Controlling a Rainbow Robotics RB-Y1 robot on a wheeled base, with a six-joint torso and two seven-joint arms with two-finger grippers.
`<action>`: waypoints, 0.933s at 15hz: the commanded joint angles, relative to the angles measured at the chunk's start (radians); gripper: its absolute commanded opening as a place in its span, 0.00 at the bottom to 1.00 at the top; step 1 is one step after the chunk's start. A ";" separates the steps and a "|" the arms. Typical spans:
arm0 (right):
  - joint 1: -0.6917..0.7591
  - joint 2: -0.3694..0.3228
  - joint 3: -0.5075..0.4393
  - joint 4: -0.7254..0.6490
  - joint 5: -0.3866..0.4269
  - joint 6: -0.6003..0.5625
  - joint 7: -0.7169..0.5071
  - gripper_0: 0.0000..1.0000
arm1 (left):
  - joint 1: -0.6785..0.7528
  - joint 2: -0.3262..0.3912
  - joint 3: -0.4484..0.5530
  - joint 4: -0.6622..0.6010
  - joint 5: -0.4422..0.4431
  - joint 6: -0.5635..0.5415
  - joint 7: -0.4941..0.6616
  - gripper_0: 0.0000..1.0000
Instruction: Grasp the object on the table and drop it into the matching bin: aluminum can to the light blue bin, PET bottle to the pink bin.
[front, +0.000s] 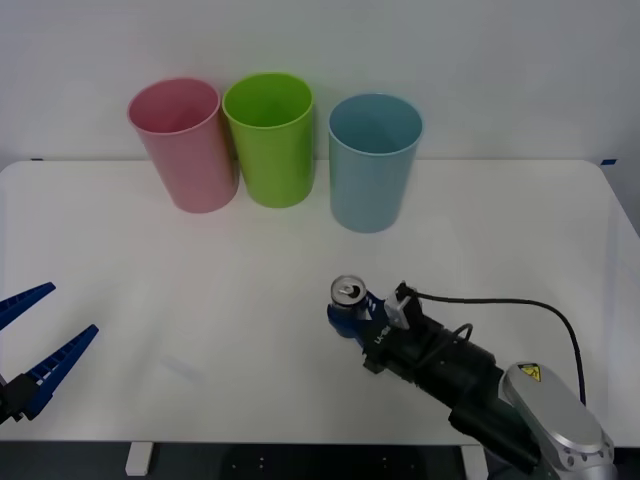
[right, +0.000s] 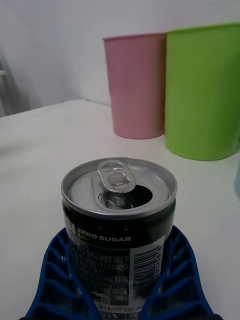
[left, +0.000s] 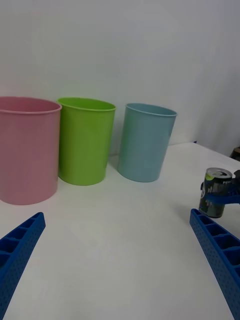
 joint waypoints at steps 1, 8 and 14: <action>0.005 -0.014 -0.022 -0.065 0.002 0.001 -0.077 0.00 | 0.000 0.000 0.000 0.000 0.000 0.000 0.000 1.00; 0.008 -0.056 -0.093 -0.252 0.004 0.006 -0.254 0.00 | 0.000 0.000 0.000 0.000 0.000 0.000 0.000 1.00; 0.001 -0.166 -0.151 -0.398 0.004 0.020 -0.451 0.00 | 0.000 0.000 0.000 0.000 0.000 0.000 0.000 1.00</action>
